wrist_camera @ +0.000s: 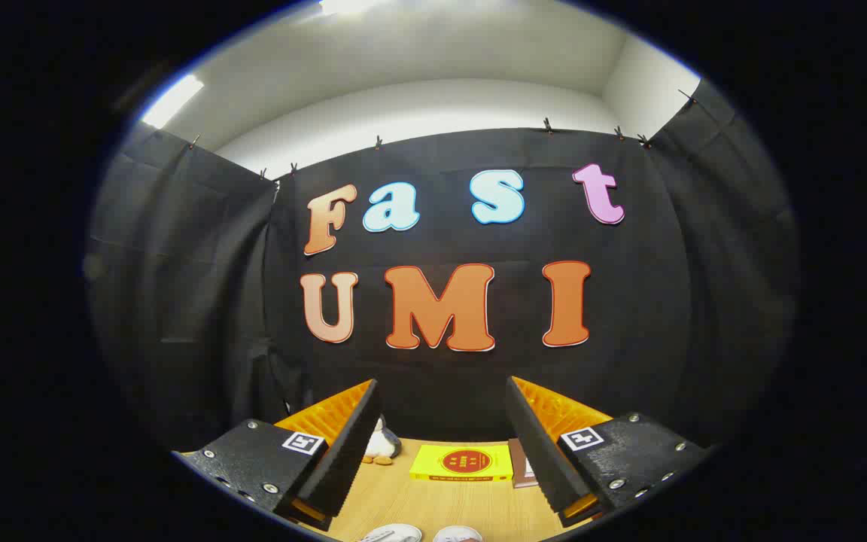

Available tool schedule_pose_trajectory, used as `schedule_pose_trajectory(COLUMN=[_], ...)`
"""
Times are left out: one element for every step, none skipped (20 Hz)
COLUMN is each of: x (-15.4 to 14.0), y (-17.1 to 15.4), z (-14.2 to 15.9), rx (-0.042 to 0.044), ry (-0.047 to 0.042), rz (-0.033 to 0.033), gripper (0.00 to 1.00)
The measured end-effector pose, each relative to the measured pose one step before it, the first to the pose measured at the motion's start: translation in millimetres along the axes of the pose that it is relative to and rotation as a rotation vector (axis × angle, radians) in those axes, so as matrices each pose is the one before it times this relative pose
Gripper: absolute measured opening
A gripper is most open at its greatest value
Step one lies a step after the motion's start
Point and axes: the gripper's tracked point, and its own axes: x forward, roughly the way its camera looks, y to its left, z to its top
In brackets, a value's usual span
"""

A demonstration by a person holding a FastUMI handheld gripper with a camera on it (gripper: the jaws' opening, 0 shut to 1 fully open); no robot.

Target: Open the storage box then place both shoes into the box .Put the left shoe in first, then the right shoe, with the right side of both shoes facing outward in a uniform manner.

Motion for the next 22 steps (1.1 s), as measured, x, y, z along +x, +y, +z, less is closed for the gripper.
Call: schedule_pose_trajectory(x=[0.7, 0.35, 0.47, -0.01, 0.81, 0.86, 0.7, 1.23, -0.01, 0.67, 0.55, 0.28, -0.5, 0.95, 0.89, 0.45, 0.73, 0.9, 0.19, 0.15, 1.9, 1.4], y=[-0.63, 0.85, 1.58, 1.26, 0.54, 1.02, 1.67, 1.01, 2.18, 2.69, 0.77, -0.09, 0.78, 0.17, 0.6, -0.05, 0.99, 1.17, 3.33, 3.15, 5.42, 5.41], z=[-0.67, -0.03, 0.98, 0.82, 1.05, -2.14, -1.28, -2.99, -0.82, 0.22, 0.82, 2.42, 2.36, 0.74, -1.1, -1.3, -3.89, -6.98, -11.81, -11.95, -12.25, -11.06], rx=[0.00171, 0.00208, 0.00213, -0.0002, -0.00206, -0.00002, 0.0001, 0.00131, 0.00364, 0.00484, 0.00291, 0.00085, 0.00297, 0.00397, 0.00311, 0.00205, 0.00147, 0.00511, 0.01076, 0.01859, 0.02395, 0.02677], ry=[0.00161, 0.00025, -0.00318, -0.00641, -0.0032, -0.00062, 0.00302, 0.0057, 0.00389, -0.00027, -0.004, -0.0083, -0.00928, -0.00514, -0.00129, 0.00065, 0.0082, 0.01907, 0.03147, 0.03779, 0.04047, 0.03678], rz=[-0.00043, 0.00103, 0.00408, 0.00138, 0.00025, 0.0019, 0.00178, 0.0024, 0.0054, 0.00569, 0.00237, -0.00016, 0.00204, 0.00041, 0.00125, -0.00008, 0.00161, 0.00295, 0.00681, 0.01086, 0.01683, 0.01898], gripper=[0.98, 0.99, 0.98, 0.99, 0.99, 0.99, 0.98, 0.98, 0.98, 0.98, 0.98, 0.98, 0.98, 0.98, 0.99, 0.98, 0.98, 0.98, 0.98, 0.98, 0.98, 0.98])
